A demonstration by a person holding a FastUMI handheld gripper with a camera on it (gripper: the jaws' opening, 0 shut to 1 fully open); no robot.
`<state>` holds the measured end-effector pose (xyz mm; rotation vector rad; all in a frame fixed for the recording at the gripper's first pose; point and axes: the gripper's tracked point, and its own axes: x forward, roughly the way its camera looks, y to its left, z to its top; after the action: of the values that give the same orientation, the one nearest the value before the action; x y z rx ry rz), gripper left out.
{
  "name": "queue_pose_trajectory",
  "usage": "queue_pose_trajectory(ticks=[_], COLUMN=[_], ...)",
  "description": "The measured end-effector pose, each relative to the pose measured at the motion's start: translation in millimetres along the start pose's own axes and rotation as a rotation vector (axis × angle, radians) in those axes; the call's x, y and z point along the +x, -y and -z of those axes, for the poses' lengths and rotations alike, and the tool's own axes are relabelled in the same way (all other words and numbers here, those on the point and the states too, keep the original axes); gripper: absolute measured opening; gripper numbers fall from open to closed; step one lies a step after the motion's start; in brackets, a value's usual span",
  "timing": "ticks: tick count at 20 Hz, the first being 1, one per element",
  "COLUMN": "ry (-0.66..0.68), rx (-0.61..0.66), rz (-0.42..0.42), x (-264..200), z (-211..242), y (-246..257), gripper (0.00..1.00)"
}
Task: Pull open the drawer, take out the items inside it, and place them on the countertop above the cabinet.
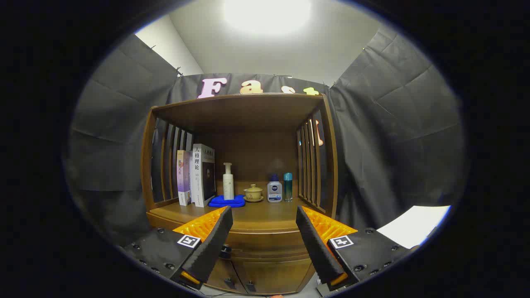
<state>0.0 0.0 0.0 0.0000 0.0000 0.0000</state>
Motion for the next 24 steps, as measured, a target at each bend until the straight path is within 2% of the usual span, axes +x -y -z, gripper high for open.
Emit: queue_pose_trajectory(ticks=[24], ry=[-0.018], rx=[0.027], rz=[-0.040], x=[-1.4], z=[8.4], y=[-1.7], gripper=[0.97])
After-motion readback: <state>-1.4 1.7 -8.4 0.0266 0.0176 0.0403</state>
